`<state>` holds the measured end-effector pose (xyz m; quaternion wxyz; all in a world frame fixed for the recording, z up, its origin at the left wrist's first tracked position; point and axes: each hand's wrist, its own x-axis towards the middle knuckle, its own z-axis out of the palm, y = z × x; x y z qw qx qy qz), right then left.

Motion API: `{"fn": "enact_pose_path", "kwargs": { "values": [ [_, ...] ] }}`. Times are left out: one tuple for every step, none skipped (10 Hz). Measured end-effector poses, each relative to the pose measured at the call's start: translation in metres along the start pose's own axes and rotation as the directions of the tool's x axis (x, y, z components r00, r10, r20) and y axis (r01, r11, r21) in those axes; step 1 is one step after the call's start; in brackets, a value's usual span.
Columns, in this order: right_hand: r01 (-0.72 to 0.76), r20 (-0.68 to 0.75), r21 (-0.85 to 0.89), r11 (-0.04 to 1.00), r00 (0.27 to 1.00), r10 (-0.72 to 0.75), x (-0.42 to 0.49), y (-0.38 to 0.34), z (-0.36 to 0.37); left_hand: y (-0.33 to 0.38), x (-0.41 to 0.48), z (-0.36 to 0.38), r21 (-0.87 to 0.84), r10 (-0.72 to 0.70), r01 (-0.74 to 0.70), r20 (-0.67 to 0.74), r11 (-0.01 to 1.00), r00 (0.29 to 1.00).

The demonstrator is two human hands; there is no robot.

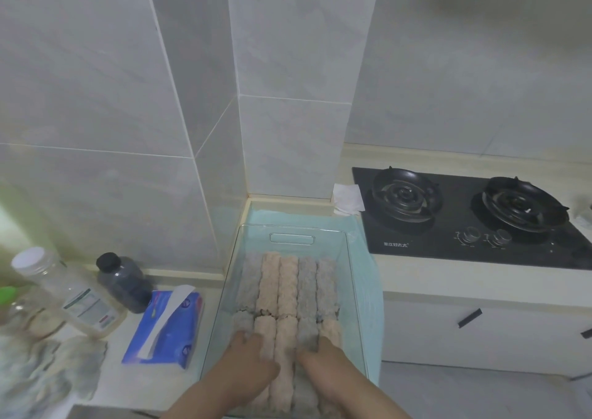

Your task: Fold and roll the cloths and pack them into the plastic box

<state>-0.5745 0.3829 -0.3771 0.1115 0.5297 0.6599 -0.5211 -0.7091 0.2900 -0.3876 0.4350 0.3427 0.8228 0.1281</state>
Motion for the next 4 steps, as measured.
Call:
{"fn": "enact_pose_path", "kwargs": {
  "values": [
    [0.121,-0.042,-0.001,0.993,0.992,-0.121,-0.002,0.000,-0.003,0.002,-0.006,-0.004,0.020,0.052,-0.051,-0.067,0.999,0.996],
    [0.173,-0.040,-0.015,0.985,0.984,-0.174,-0.003,0.002,-0.008,0.006,-0.014,-0.007,0.092,0.126,-0.114,-0.134,0.989,0.983],
    [0.219,0.026,0.016,0.975,0.975,-0.220,-0.011,0.000,-0.016,0.010,-0.022,-0.011,-0.011,0.174,-0.179,-0.180,0.984,0.968],
    [0.339,-0.001,0.149,0.929,0.939,-0.343,-0.022,-0.001,-0.039,0.022,-0.034,-0.023,-0.285,0.145,-0.233,-0.296,0.930,0.944]
  ]
}}
